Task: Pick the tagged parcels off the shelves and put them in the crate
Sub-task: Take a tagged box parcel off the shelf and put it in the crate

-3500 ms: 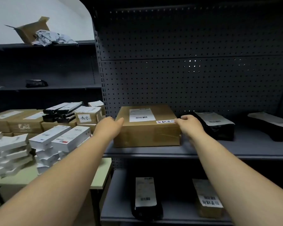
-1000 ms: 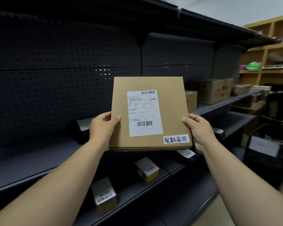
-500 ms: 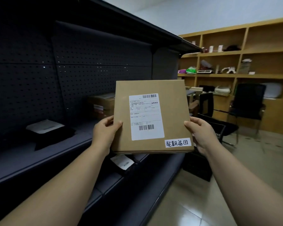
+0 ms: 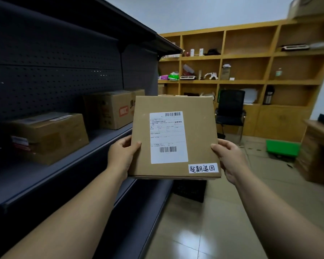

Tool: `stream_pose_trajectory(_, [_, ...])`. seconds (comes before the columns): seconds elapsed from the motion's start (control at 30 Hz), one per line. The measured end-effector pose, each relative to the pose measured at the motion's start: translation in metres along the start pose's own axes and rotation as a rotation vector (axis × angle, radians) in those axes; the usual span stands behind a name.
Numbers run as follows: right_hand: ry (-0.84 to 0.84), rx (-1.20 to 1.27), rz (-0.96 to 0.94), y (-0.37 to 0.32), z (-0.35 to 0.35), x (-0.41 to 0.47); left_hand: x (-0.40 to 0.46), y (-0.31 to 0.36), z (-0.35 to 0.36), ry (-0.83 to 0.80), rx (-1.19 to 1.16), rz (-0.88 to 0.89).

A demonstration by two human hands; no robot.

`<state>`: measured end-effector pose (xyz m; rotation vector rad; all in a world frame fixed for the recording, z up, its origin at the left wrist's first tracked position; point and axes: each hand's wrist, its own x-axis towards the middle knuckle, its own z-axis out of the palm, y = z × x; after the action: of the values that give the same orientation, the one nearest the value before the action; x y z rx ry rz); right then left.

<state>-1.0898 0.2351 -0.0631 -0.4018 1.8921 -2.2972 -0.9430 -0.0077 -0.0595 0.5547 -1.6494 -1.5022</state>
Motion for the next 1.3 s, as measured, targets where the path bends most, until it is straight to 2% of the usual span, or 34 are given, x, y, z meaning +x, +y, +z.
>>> stream_pose_trajectory(0.6, [0.214,0.030,-0.036,0.048,0.041,0.239,0.258,-0.079,0.133,-0.236,-0.017,-0.027])
stream_pose_trajectory(0.97, [0.263,-0.022,0.013,0.082,0.036,0.354,0.350,-0.133,0.207,-0.277,0.045,-0.103])
stream_pose_trajectory(1.3, [0.265,-0.098,0.080,0.119,0.002,0.538,0.471,-0.183,0.332,-0.301,0.109,-0.130])
